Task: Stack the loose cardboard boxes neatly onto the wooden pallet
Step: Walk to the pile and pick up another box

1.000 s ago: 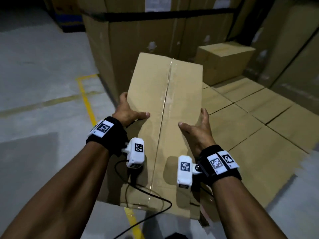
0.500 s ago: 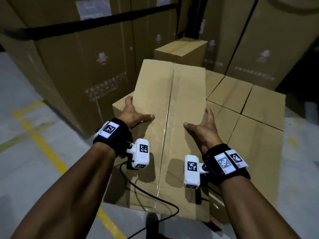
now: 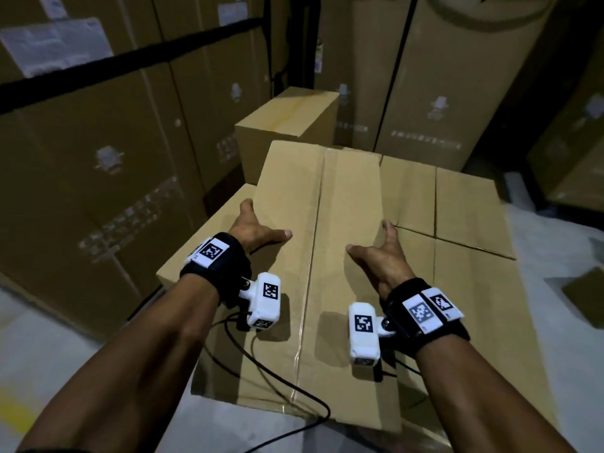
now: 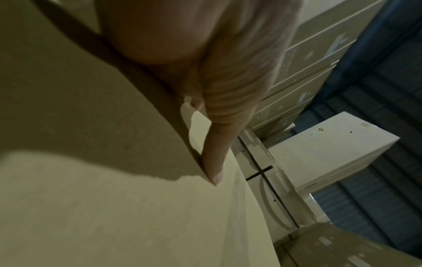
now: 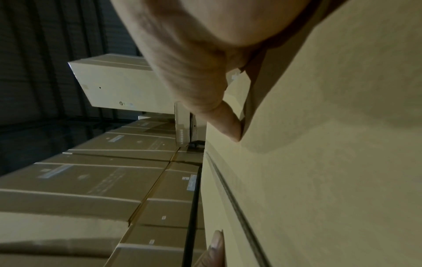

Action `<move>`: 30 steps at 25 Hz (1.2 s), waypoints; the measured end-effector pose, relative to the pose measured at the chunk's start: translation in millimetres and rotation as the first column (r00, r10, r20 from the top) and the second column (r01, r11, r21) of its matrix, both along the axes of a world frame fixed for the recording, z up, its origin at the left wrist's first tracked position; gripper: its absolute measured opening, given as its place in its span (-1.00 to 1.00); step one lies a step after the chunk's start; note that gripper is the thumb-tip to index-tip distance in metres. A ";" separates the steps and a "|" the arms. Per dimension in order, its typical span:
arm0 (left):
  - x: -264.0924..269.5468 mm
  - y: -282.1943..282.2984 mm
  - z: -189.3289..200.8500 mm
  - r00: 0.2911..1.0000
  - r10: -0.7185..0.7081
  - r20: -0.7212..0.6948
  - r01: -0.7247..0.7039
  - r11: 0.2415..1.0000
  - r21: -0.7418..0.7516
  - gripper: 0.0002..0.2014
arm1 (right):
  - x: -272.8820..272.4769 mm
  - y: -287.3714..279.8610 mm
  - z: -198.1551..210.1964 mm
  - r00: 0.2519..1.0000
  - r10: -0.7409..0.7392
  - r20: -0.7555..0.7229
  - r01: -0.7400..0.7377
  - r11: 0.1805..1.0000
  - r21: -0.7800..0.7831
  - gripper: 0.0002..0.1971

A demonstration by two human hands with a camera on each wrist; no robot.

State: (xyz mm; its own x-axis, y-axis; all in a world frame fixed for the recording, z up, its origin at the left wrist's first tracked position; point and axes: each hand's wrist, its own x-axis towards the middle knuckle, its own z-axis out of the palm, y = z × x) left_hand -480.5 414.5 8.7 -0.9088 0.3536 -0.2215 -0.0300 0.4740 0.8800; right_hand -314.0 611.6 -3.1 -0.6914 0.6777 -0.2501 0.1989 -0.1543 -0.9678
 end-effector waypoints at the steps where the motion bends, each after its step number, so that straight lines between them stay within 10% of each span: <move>1: -16.0 7.7 -3.1 1.000 -0.031 0.005 0.031 0.999 -0.012 0.13 | -10.9 2.8 -0.8 1.000 -0.026 0.011 0.026 1.000 0.006 0.05; 17: -200.4 90.6 -44.2 0.877 -0.467 0.111 0.475 0.878 -0.055 0.46 | -136.5 10.2 -11.3 0.913 -0.358 0.196 0.362 0.932 0.018 0.10; 30: -255.4 160.5 -21.9 0.871 -0.474 0.128 0.475 0.880 0.022 0.07 | -204.4 92.1 -9.3 0.908 -0.357 0.218 0.359 0.933 0.034 0.03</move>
State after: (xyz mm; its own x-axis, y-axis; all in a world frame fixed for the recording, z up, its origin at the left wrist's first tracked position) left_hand -735.8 575.0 -13.2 -0.5968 0.7324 -0.3279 0.0911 0.4678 0.8791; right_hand -518.5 703.7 -12.4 -0.3309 0.8673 -0.3718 0.3341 -0.2608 -0.9057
